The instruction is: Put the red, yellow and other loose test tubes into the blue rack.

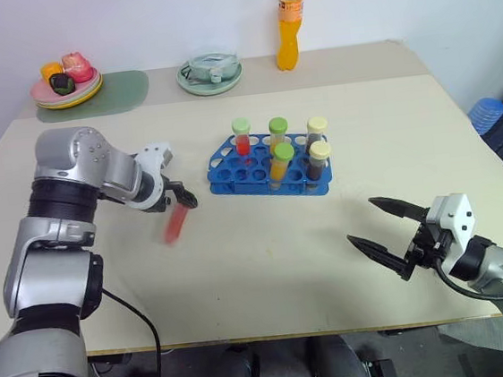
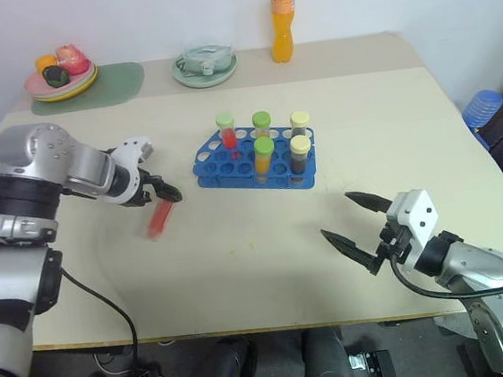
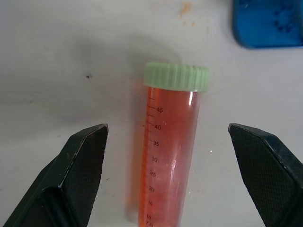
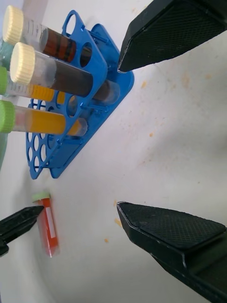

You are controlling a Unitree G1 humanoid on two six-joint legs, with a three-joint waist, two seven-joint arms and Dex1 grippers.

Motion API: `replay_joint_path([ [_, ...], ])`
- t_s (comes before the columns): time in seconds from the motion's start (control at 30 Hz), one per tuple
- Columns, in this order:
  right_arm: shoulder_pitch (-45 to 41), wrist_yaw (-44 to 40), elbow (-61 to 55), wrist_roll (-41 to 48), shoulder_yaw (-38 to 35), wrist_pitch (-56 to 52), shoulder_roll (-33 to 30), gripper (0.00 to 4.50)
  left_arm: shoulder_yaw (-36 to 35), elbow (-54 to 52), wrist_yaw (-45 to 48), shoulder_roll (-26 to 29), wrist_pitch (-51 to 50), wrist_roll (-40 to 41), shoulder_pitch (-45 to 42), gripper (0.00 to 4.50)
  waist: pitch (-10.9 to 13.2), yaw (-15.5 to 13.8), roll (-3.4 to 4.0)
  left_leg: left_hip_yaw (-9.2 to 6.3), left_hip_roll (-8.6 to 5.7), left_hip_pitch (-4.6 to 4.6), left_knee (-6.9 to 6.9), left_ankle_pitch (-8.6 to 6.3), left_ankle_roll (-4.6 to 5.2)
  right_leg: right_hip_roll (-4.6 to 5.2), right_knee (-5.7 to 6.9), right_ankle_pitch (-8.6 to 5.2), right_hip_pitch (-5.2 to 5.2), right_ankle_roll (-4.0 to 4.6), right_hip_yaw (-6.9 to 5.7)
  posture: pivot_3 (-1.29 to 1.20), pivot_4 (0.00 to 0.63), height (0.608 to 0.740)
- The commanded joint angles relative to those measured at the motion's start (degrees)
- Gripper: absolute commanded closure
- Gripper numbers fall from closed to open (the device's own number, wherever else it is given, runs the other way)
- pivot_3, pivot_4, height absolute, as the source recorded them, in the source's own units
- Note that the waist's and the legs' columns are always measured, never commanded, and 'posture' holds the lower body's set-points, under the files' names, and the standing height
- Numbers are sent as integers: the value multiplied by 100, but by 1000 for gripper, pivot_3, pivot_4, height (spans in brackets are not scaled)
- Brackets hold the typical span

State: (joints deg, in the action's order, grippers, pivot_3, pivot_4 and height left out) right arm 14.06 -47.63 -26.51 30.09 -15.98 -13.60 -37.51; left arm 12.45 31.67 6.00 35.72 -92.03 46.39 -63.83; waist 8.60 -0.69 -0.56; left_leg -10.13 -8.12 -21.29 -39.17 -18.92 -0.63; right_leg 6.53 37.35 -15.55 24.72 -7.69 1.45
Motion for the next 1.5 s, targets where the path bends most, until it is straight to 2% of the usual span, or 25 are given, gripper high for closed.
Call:
replay_joint_path([
  [0.03,54,-19,-231,72,-114,112,27,0,30,79,82,-18,-47,-145,-170,1542,0,2,0,0,0,0,0,0,0,0,0,0,1,0,0,0,150,740],
  [0.17,84,-115,-282,161,-128,124,11,0,46,126,71,-27,-47,-128,-73,3610,0,5,0,0,0,-1,0,0,0,0,1,0,2,0,0,0,150,740],
  [0.2,83,-151,-293,187,-127,124,0,0,37,131,61,-31,-47,-136,-51,3773,0,5,0,0,0,-1,0,0,0,0,2,0,2,0,0,0,150,740],
  [0.47,-148,-365,-363,271,-48,172,-50,0,-20,-55,-33,96,-47,76,105,3776,0,15,0,1,1,0,0,0,0,0,3,0,2,0,1,0,150,740],
  [0.53,-212,-403,-352,262,-35,175,-50,0,-11,-390,20,210,-47,211,238,3776,0,19,0,1,1,0,0,0,0,1,4,0,3,0,1,0,150,740],
  [0.67,-276,-476,-337,255,-14,182,-44,0,-215,-1462,216,514,-47,558,611,3776,0,22,0,1,1,-1,1,0,0,4,5,0,5,0,3,0,150,740],
  [0.8,-308,-570,-332,269,20,232,-28,0,-897,-3147,512,723,189,489,1286,3776,0,24,0,1,2,-3,1,0,0,7,5,0,6,0,3,0,150,740],
  [0.9,-332,-626,-294,282,23,248,-35,0,-1254,-4129,975,726,1149,389,1791,3776,-1,-5,1,4,3,-3,0,0,0,16,4,0,5,0,3,0,150,740],
  [0.93,-347,-637,-282,283,24,249,-39,0,-1317,-4480,1206,646,1802,225,2015,3776,-2,-11,2,4,3,-4,-3,0,0,16,4,0,3,0,1,0,150,740],
  [1.0,-411,-628,-247,271,21,249,-40,0,-1618,-4932,1405,178,3130,-77,2414,3776,-4,-26,7,6,2,0,-4,0,0,20,-1,0,-5,1,1,0,150,740],
  [1.07,-470,-601,-221,268,9,237,-39,0,-1523,-5073,1678,11,4090,-552,2651,3776,-5,-29,5,4,2,1,-5,0,0,20,-11,0,-13,1,-3,0,150,740],
  [1.17,-560,-439,-234,232,0,185,0,0,-1162,-4970,1792,-302,5835,-1669,2936,3776,-6,-12,7,7,5,5,0,0,0,19,-14,1,-14,2,-3,0,150,740],
  [1.3,-687,73,-252,199,-26,70,187,0,-822,-4363,1521,-1106,8013,-2920,3252,3776,-8,-19,9,14,7,5,1,0,1,20,-17,1,-15,1,-1,0,150,740],
  [1.5,-486,246,-261,144,-39,41,195,0,-657,-3367,1587,-1841,9500,-3568,3445,3776,-8,-39,8,15,6,3,-2,-2,3,21,-17,1,-16,1,-2,0,150,740],
])
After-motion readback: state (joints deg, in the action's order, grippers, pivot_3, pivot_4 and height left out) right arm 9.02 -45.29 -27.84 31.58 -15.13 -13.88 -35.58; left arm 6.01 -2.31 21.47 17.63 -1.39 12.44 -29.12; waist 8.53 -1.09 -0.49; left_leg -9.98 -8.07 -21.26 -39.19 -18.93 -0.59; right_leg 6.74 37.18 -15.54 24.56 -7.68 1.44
